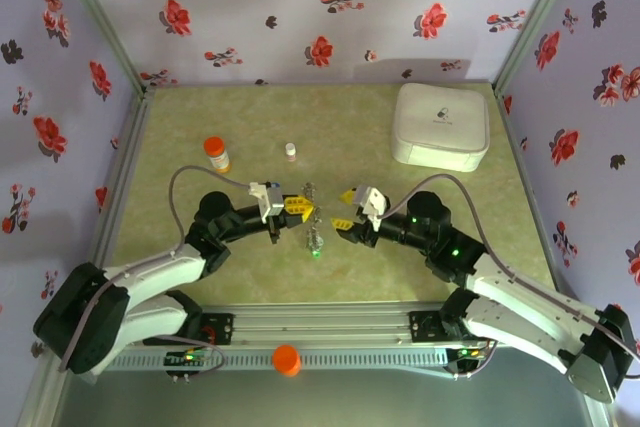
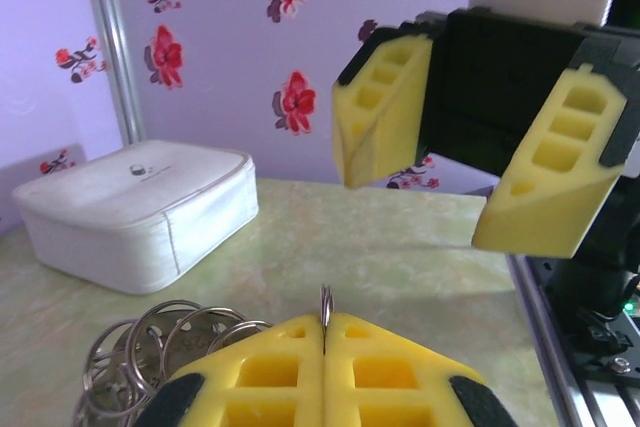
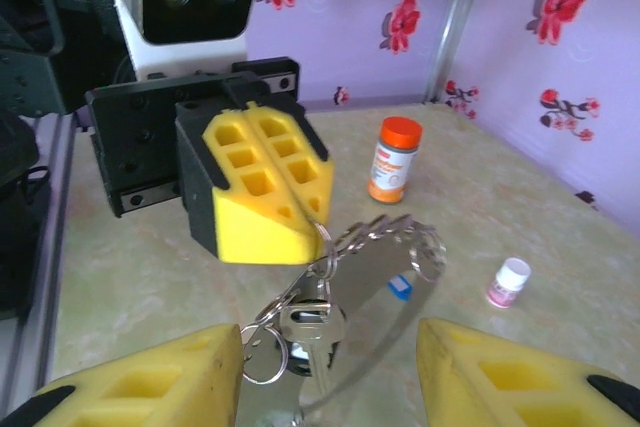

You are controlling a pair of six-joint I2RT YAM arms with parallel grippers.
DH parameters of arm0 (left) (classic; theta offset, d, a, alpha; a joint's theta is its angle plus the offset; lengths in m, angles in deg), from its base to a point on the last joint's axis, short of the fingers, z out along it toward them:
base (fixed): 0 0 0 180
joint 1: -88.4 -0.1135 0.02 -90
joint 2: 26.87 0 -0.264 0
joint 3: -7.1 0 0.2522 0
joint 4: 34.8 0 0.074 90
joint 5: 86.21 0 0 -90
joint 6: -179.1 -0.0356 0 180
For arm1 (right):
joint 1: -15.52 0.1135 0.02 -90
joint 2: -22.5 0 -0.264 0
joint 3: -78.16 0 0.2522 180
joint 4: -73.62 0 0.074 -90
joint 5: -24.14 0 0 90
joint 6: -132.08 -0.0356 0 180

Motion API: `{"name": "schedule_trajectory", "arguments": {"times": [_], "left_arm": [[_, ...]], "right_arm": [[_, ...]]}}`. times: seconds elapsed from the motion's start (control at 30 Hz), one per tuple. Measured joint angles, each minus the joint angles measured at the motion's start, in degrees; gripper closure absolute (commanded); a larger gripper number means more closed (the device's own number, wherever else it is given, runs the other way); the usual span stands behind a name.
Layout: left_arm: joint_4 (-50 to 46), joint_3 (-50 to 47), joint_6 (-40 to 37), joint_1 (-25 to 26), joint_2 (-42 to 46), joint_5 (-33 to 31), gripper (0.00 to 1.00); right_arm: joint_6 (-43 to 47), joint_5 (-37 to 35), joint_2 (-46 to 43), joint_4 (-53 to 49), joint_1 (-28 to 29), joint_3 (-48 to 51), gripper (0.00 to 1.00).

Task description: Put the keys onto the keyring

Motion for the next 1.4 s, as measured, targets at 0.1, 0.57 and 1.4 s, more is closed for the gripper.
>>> {"name": "schedule_trajectory", "arguments": {"times": [0.1,0.57,1.4], "left_arm": [[1.62,0.02,0.63,0.0,-0.63,1.49,1.0],[3.56,0.0,1.29,0.0,-0.79,6.4,1.0],[0.66,0.04,-0.42,-0.22,-0.31,6.34,0.73]], "right_arm": [[0.17,2.47,1.53,0.48,-0.07,-0.09,0.53],[0.0,6.4,8.33,4.0,-0.04,-2.47,0.71],[1.99,10.03,11.13,-2.32,-0.04,-6.75,1.0]]}}
